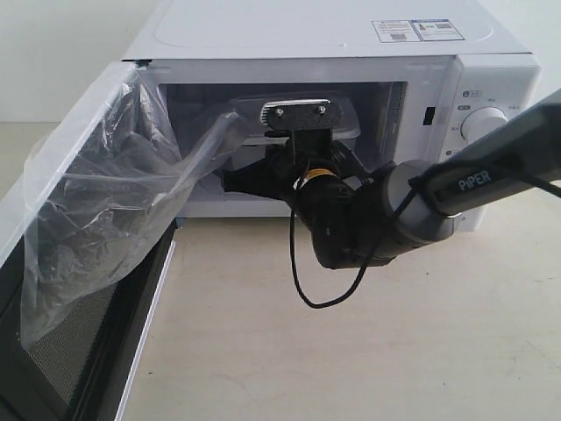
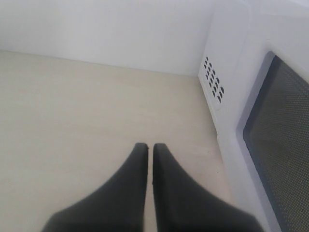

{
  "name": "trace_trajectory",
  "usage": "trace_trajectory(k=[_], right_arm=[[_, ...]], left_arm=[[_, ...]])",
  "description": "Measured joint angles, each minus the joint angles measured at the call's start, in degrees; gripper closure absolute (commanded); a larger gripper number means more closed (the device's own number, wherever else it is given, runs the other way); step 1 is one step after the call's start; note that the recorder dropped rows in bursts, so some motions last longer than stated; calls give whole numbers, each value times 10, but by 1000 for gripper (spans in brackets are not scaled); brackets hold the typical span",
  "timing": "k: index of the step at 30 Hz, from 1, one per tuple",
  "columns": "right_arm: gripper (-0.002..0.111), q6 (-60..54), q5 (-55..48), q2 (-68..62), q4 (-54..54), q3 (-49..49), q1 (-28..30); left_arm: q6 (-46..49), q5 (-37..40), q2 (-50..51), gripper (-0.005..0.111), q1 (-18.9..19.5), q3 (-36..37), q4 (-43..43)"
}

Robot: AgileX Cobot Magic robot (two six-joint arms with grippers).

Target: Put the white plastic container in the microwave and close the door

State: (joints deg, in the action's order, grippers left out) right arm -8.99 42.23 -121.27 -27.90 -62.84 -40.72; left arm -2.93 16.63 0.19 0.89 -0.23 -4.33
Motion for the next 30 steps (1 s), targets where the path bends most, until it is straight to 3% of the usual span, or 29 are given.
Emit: trace_trajectory(k=[12, 22, 30], right_arm=[[108, 0, -29, 5, 0, 13, -2], [108, 77, 16, 178, -3, 267, -10], [108, 27, -201, 376, 22, 332, -32]], left_arm=[[0, 0, 0, 102, 0, 0, 0], [0, 0, 0, 102, 0, 0, 0], [0, 0, 0, 102, 0, 0, 0]])
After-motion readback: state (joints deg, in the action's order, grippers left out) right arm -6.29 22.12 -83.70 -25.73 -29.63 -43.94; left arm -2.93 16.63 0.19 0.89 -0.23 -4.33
